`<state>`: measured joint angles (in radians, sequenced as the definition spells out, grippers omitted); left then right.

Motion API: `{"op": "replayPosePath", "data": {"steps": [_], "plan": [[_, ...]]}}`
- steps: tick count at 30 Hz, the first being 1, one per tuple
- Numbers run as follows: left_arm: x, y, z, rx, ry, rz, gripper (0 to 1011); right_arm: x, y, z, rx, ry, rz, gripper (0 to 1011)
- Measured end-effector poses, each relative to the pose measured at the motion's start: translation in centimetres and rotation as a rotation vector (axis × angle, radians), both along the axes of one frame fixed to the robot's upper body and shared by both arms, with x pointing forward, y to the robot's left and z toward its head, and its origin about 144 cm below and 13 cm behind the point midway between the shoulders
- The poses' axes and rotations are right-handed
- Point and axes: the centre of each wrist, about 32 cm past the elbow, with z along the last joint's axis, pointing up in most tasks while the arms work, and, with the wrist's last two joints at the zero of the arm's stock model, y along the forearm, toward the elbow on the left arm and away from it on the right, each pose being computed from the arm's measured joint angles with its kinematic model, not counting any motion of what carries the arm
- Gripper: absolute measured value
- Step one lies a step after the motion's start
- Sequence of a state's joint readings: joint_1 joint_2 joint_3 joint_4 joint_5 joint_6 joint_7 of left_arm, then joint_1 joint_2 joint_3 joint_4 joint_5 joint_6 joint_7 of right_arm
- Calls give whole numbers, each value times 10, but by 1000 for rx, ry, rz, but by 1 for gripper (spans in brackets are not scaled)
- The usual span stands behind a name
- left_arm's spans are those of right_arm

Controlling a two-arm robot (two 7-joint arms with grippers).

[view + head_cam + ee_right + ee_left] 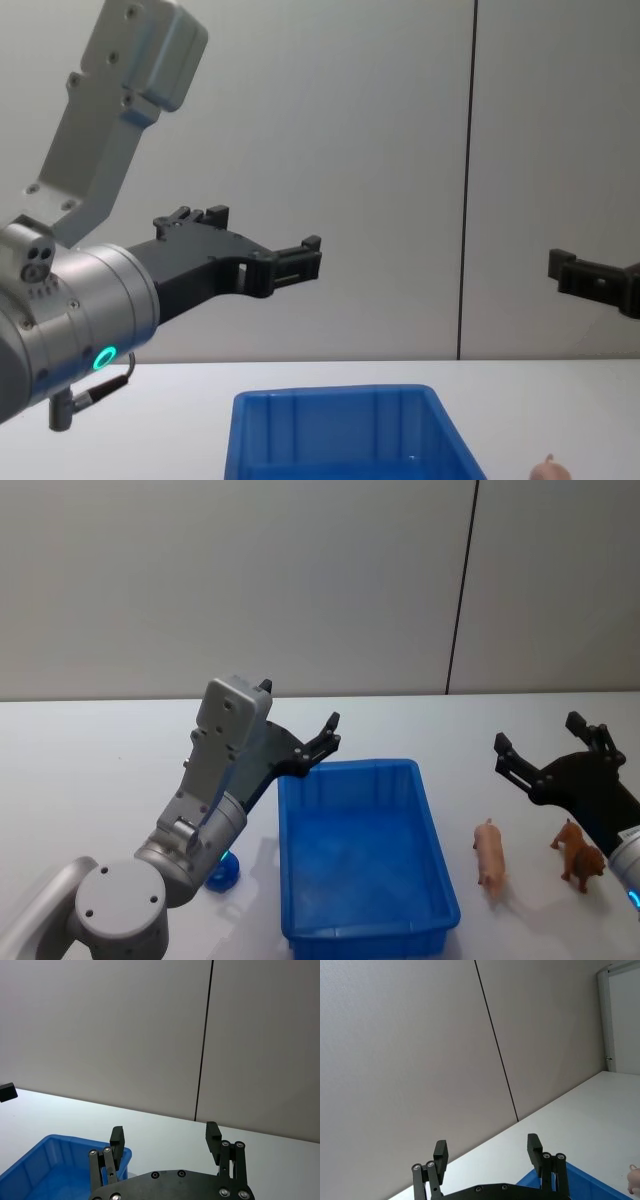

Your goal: Pick up the two dolls from the table and place them into the box.

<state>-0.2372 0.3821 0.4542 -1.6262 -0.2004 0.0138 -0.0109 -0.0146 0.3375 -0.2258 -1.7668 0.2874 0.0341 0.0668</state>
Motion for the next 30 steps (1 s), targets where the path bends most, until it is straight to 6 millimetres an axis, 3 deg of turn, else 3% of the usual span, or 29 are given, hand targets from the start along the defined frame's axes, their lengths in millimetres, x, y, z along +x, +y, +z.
{"op": "replayPosePath", "data": {"steps": [21,30], "plan": [[0,0,0,0,0,0,1003,0,-1,-1,0,2,0,1001],[0,0,0,0,0,0,1003,7,-15,-9,-13,42,3,1001]]}}
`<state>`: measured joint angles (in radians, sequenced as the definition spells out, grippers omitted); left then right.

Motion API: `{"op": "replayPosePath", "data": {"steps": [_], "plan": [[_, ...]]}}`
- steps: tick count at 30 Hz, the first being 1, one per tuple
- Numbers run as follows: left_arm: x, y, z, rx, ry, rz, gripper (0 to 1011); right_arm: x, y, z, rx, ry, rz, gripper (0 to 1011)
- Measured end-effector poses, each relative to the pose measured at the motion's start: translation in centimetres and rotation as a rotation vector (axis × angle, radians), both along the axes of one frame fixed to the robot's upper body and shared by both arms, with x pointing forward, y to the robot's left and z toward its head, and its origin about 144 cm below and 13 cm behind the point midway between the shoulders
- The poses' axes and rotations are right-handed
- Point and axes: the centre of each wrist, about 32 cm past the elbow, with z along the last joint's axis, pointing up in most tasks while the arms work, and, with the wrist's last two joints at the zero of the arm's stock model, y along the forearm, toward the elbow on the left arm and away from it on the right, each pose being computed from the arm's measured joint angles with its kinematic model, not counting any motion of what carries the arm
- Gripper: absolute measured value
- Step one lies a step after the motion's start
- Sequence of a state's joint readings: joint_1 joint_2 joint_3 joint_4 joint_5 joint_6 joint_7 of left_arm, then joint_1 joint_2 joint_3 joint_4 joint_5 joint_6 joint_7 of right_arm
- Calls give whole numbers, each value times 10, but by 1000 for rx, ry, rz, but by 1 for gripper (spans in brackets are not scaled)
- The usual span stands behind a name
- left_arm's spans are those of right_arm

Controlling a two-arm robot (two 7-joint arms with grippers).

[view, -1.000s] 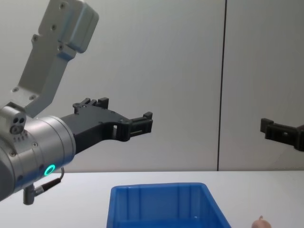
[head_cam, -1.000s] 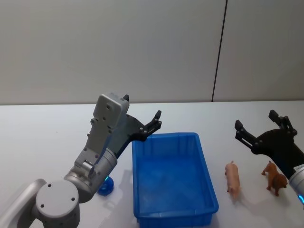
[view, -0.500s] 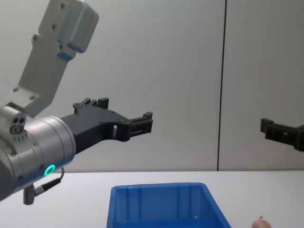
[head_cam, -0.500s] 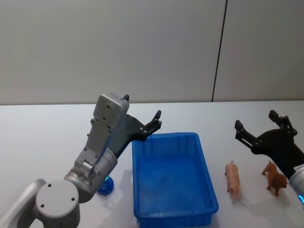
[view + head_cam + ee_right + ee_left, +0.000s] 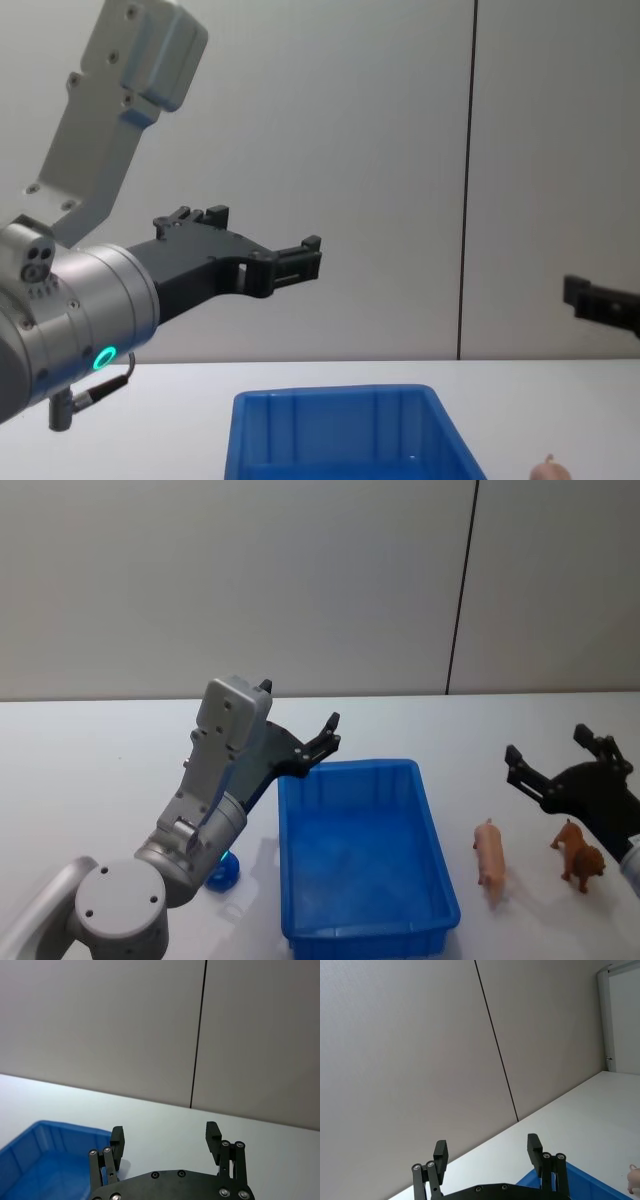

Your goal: Pick up the two dolls from the table and place them into the box.

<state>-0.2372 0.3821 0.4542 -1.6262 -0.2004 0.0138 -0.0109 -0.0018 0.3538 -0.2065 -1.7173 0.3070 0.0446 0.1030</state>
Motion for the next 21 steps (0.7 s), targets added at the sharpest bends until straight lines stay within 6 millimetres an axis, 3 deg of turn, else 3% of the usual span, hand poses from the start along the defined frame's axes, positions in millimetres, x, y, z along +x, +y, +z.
{"op": "replayPosePath", "data": {"steps": [11,21], "plan": [[0,0,0,0,0,0,1003,5,-30,-14,-72,93,1,1001],[0,0,0,0,0,0,1003,-3,-54,-25,-166,201,11,1001]]}}
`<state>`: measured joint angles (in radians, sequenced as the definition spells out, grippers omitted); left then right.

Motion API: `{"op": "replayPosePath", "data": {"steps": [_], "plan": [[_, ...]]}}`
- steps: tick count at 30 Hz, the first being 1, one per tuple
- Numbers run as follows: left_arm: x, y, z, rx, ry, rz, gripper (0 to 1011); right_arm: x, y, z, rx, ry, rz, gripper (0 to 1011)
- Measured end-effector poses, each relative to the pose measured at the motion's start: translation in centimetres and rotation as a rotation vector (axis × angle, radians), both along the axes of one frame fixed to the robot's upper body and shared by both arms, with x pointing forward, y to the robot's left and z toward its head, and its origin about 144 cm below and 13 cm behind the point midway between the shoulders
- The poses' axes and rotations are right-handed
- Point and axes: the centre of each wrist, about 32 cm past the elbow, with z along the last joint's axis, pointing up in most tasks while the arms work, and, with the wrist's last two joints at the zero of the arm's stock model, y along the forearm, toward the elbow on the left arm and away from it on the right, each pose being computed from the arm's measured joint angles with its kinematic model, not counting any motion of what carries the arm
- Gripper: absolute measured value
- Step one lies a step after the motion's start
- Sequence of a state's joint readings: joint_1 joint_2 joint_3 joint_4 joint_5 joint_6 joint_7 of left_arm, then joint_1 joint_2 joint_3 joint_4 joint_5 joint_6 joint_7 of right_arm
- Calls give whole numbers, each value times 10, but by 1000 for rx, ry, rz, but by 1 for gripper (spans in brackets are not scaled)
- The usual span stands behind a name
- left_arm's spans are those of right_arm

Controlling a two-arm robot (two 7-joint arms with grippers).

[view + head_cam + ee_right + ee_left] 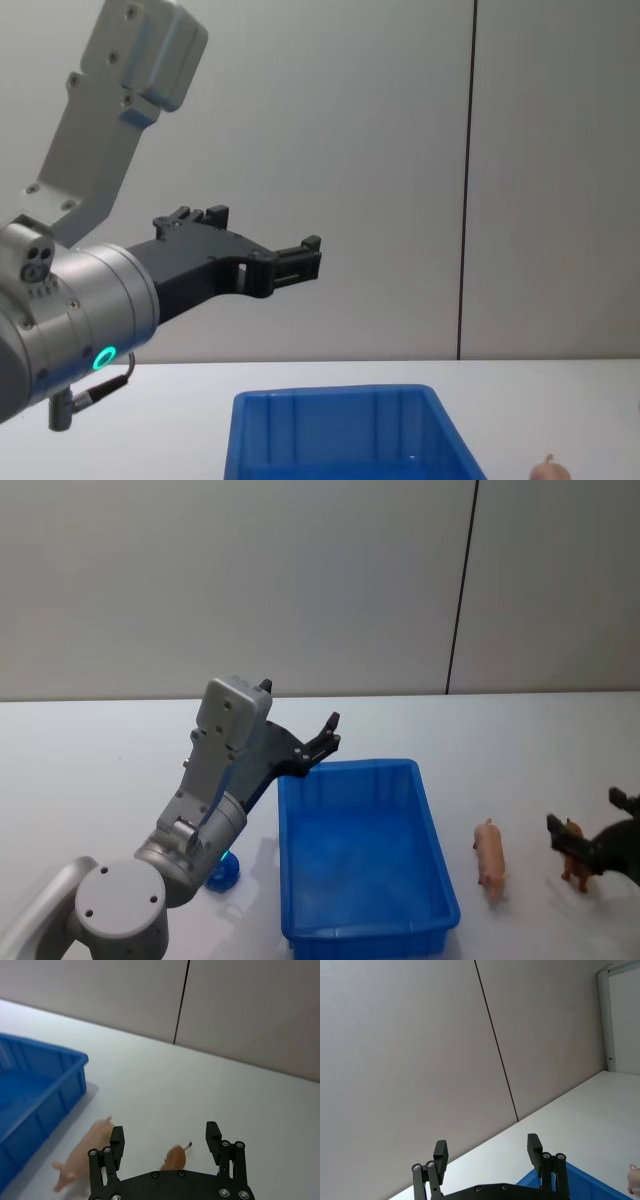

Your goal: Pick up the two dolls from the table and place them into the box.

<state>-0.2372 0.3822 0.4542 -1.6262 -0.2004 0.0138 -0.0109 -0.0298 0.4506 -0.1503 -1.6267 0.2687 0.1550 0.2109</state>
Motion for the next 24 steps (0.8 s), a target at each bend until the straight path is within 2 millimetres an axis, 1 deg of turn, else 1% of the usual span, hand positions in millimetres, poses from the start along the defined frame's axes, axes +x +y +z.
{"op": "replayPosePath", "data": {"steps": [6,18,22,24], "plan": [[0,0,0,0,0,0,1003,-6,-8,-6,-37,57,7,1001],[0,0,0,0,0,0,1003,-11,-13,-18,-71,143,20,995],[0,0,0,0,0,0,1003,-11,-12,-22,-74,164,25,924],[0,0,0,0,0,0,1003,-11,-12,-24,-75,175,27,843]]}}
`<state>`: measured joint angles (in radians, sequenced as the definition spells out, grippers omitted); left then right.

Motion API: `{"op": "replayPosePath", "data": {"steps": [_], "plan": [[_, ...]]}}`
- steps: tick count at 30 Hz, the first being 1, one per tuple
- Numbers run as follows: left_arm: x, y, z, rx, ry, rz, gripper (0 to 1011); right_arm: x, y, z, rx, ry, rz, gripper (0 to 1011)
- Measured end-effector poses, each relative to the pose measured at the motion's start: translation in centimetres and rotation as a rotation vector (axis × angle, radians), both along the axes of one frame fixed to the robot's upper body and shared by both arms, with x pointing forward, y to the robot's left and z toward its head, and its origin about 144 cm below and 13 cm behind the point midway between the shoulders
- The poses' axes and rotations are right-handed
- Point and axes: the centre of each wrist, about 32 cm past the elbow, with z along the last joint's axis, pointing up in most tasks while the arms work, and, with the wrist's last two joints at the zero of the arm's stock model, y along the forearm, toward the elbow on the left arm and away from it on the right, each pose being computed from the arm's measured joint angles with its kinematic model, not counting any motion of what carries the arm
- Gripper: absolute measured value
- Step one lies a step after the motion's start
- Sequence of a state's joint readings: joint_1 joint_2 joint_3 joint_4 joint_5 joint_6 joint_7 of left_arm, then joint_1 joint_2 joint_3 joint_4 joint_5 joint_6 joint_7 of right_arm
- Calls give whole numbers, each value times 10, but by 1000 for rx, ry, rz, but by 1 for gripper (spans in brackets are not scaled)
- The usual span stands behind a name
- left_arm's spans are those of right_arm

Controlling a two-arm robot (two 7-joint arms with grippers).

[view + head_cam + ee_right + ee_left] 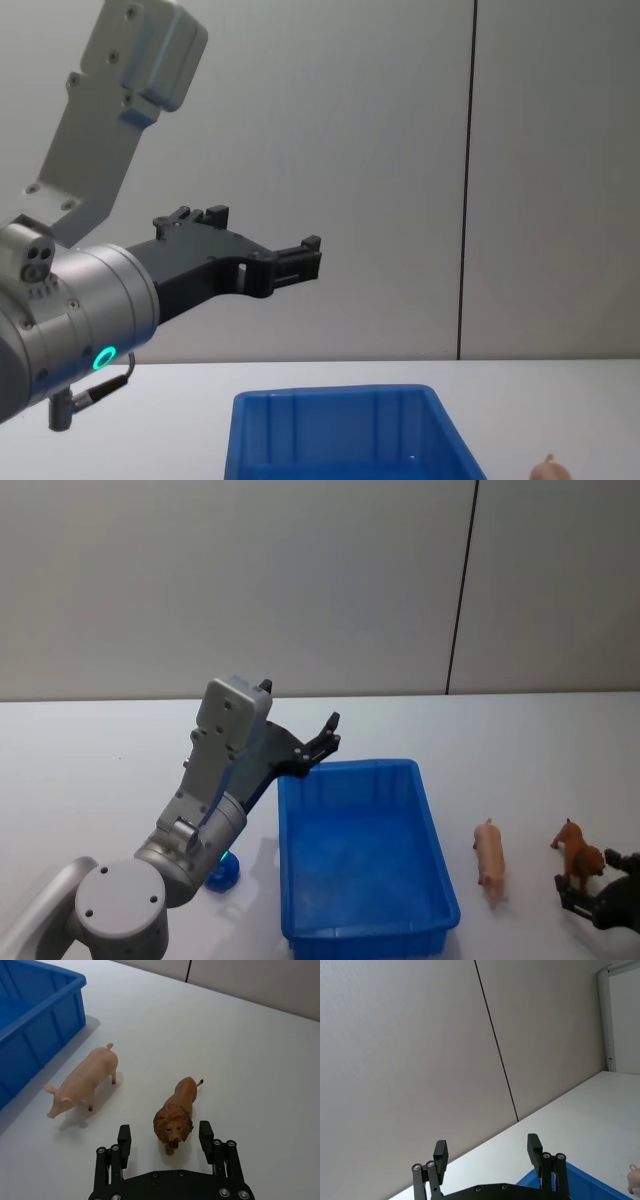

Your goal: Pick up the two dolls from the table and place them into the box.

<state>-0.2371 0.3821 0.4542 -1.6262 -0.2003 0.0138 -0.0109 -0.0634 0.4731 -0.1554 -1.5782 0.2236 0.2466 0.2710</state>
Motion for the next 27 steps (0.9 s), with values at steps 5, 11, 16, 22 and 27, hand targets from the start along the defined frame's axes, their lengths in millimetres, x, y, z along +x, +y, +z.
{"op": "replayPosePath", "data": {"steps": [5,11,16,22,27], "plan": [[0,0,0,0,0,0,1003,0,1,-3,3,11,2,737],[0,0,0,0,0,0,1003,0,2,-6,13,1,3,538],[0,0,0,0,0,0,1003,-1,3,-6,22,-29,-1,394],[0,0,0,0,0,0,1003,-1,5,-5,28,-70,-8,378],[0,0,0,0,0,0,1003,-1,6,-3,31,-102,-11,378]]}}
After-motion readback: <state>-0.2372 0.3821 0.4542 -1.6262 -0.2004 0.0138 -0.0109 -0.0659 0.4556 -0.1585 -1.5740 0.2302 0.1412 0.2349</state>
